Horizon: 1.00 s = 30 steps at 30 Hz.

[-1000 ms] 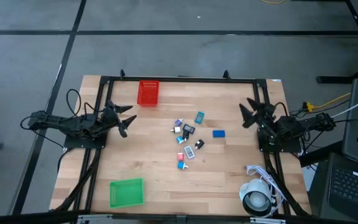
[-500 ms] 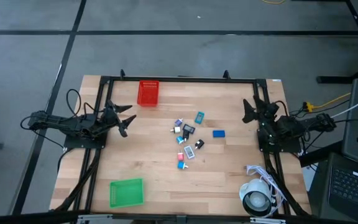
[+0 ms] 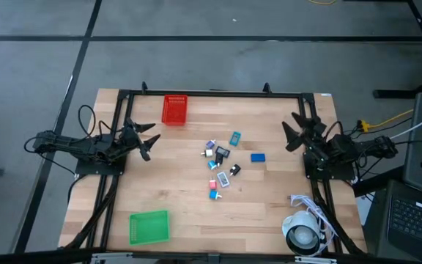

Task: Pick & Place Office items
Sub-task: Put the white charger adapter into the red bin

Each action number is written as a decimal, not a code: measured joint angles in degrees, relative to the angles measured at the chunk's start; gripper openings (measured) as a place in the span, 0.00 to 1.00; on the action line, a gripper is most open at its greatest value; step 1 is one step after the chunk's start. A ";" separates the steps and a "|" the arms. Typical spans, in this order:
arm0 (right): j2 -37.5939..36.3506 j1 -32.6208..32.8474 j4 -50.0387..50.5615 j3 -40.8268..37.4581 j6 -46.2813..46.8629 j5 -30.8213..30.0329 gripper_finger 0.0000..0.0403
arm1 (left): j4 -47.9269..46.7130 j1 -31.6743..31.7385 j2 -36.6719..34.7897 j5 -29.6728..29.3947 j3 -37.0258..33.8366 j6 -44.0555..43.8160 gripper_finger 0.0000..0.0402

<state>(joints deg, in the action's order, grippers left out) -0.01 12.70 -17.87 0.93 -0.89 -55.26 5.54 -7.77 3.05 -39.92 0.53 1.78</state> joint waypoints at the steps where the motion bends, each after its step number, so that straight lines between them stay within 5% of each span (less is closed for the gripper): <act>1: 0.00 -0.24 0.02 0.00 -0.39 -0.29 0.85 | 0.00 0.00 0.01 0.00 -0.01 0.00 0.60; 7: 0.00 -1.56 0.02 0.00 4.42 2.82 0.85 | 0.00 0.00 0.01 0.02 -0.01 0.00 0.60; 11: 0.00 -2.11 -1.05 0.00 2.77 9.20 0.85 | 0.00 0.00 0.00 0.61 0.00 0.00 0.60; 19: 0.00 -2.17 -3.19 0.00 -0.68 12.30 0.84 | 0.00 0.00 0.02 1.03 -0.01 0.02 0.60; 30: 0.00 -2.17 -3.19 0.00 -2.66 14.45 0.54 | 0.01 0.00 0.00 0.95 0.00 1.38 0.55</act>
<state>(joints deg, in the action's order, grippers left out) -0.01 10.52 -21.06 0.93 -3.55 -40.82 5.55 -7.77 3.05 -38.97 0.54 3.16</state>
